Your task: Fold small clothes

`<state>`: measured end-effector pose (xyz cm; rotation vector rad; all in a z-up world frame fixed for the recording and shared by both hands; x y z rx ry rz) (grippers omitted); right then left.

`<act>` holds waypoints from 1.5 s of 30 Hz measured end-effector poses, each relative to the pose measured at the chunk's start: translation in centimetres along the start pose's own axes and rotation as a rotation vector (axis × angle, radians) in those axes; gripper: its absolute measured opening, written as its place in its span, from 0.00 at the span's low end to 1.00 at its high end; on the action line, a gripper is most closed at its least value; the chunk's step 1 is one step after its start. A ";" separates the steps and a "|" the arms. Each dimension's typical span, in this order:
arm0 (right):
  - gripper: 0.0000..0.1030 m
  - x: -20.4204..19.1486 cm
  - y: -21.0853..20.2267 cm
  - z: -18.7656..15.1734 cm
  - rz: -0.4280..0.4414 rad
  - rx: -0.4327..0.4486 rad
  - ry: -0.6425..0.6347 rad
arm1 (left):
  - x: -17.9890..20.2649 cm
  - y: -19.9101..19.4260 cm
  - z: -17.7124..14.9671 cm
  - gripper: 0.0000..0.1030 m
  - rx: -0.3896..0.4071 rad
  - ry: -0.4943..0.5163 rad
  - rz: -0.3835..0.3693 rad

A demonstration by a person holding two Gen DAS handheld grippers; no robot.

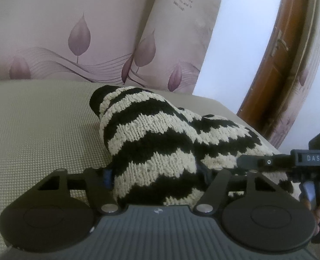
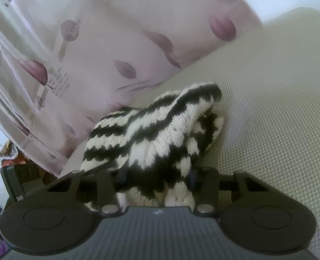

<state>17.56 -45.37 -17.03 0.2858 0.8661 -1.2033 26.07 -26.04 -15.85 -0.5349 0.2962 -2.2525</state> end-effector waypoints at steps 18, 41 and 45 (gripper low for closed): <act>0.41 -6.8 -1.9 -1.7 0.073 0.047 0.083 | -0.6 -6.3 1.3 0.59 0.000 0.009 0.062; 0.41 -20.4 -3.0 -10.3 0.240 0.003 0.083 | -5.6 -23.6 2.7 0.58 0.049 0.008 0.202; 0.41 -21.7 -3.1 -11.5 0.256 -0.003 0.075 | -6.2 -25.5 2.7 0.58 0.055 0.007 0.217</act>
Point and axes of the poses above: each gripper's, at about its wrist camera, not at the fingertips, and y roughly the way its jaws point, x to its right, z to its top, the point moved 10 cm from there along y, roughly the way its jaws point, and after that the axes turned 10 degrees about x, right-handed, at the moved point
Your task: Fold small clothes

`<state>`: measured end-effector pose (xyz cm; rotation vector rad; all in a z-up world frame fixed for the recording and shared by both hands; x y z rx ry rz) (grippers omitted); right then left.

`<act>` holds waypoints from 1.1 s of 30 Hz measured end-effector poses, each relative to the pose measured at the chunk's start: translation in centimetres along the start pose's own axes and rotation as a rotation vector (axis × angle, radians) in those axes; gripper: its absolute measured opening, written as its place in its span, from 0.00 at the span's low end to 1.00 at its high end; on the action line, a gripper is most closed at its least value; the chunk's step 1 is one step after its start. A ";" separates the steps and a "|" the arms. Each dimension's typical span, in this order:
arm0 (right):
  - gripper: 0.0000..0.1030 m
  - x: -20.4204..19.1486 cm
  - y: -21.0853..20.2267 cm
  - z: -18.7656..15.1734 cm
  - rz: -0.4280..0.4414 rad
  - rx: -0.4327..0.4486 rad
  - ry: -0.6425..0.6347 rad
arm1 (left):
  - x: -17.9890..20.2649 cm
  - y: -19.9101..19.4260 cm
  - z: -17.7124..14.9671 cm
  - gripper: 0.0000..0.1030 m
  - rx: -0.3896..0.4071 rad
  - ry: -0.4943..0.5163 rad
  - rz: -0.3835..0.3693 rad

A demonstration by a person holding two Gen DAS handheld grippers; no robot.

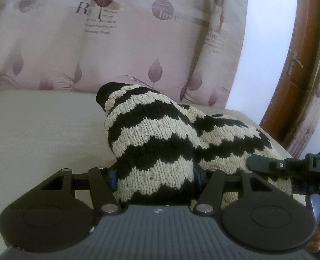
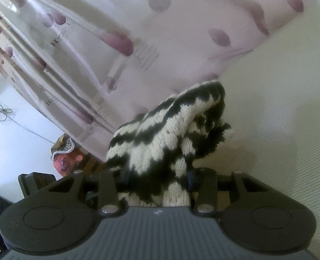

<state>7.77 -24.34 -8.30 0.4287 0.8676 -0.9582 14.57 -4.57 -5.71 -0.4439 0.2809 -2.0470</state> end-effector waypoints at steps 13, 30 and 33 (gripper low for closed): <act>0.41 -1.7 1.2 -2.8 -0.006 -0.027 -0.020 | -2.4 -2.1 -0.8 0.58 -0.006 -0.014 0.018; 0.41 0.0 2.3 -3.8 -0.047 -0.047 -0.043 | -3.2 -0.5 -2.2 0.59 -0.041 0.001 0.025; 0.41 0.5 2.3 -3.9 -0.049 -0.051 -0.036 | -3.3 -0.2 -2.5 0.59 -0.048 0.005 0.025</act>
Point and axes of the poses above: each gripper's, at about its wrist camera, not at the fingertips, and y roughly the way its jaws point, x to its right, z to its top, the point moved 10 cm from there along y, roughly the way its jaws point, and after that the axes turned 10 degrees about x, right-handed, at the moved point
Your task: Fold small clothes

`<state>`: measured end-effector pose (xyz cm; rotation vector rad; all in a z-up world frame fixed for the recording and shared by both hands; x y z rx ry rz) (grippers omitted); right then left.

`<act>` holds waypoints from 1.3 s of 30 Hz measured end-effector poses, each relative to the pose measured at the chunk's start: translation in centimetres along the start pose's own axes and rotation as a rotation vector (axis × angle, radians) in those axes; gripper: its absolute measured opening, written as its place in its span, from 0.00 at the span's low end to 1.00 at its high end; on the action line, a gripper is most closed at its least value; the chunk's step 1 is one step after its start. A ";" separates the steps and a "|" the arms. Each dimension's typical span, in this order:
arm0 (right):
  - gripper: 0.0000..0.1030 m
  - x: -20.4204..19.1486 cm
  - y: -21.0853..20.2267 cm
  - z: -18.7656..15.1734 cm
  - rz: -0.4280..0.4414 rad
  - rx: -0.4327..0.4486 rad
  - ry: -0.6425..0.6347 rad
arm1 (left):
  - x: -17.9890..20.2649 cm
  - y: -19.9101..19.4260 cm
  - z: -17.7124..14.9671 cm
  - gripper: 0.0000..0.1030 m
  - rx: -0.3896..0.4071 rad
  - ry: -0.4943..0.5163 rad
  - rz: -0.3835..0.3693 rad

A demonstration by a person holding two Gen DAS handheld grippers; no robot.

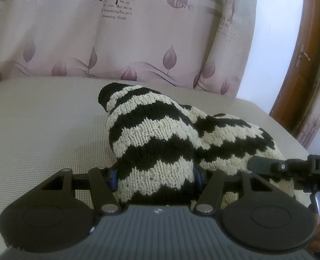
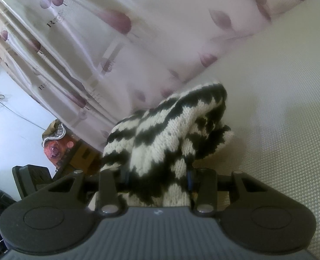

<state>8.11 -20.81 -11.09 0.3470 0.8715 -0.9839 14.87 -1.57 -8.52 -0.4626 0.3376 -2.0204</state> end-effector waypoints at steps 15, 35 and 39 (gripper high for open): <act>0.41 2.4 0.3 -1.0 -0.083 -0.031 -0.074 | -0.7 0.8 -1.6 0.64 -0.012 0.000 0.026; 0.58 3.0 0.2 -2.2 -0.177 0.002 -0.246 | -1.9 0.2 -1.8 1.00 0.085 0.050 0.123; 0.64 2.8 0.0 -2.5 -0.201 0.026 -0.275 | -1.8 -0.2 -1.7 1.00 0.112 0.073 0.139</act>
Point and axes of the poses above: each gripper's, at about its wrist camera, not at the fingertips, and y roughly the way its jaws point, x to its right, z to its top, the point moved 10 cm from there along y, roughly the way its jaws point, and after that the axes turned 10 degrees about x, right-handed, at the moved point
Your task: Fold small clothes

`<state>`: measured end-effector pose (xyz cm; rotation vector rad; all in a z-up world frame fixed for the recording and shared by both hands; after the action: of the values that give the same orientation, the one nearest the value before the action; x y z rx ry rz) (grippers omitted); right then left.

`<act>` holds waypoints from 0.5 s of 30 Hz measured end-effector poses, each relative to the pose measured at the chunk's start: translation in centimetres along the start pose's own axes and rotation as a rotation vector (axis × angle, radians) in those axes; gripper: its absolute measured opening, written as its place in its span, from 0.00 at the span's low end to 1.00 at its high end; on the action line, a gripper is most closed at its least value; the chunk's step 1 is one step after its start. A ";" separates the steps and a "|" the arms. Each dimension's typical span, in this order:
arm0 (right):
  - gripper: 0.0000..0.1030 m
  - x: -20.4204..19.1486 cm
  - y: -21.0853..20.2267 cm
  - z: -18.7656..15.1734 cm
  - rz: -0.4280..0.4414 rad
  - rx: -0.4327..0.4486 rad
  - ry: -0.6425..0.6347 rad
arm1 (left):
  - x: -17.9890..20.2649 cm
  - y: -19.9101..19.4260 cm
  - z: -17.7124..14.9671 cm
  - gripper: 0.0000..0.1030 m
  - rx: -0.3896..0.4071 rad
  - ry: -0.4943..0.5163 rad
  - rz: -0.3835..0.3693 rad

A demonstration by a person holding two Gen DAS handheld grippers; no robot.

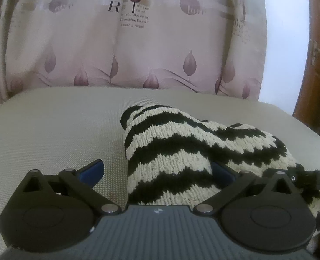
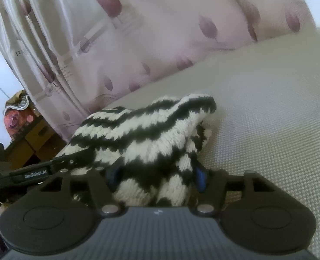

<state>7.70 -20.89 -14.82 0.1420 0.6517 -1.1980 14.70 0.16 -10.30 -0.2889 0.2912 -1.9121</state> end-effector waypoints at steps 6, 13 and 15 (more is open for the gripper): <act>0.67 -0.2 -0.5 -0.3 -0.029 0.041 -0.034 | 0.2 -0.9 0.2 1.00 0.045 0.036 0.026; 0.72 -0.5 -1.0 -0.5 -0.068 0.080 -0.069 | 0.1 -1.6 0.1 1.00 0.063 0.036 0.042; 0.73 -0.6 -1.2 -0.5 -0.077 0.084 -0.080 | 0.1 -1.7 0.1 1.00 0.065 0.027 0.041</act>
<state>6.34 -20.62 -14.66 0.1394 0.5409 -1.2992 13.21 0.67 -9.59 -0.2119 0.2509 -1.8819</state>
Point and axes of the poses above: each gripper's, at about its wrist camera, not at the fingertips, and y roughly the way its jaws point, x to its right, z to its top, the point moved 10 cm from there along y, roughly the way its jaws point, and after that the axes turned 10 degrees about x, right-handed, at the moved point
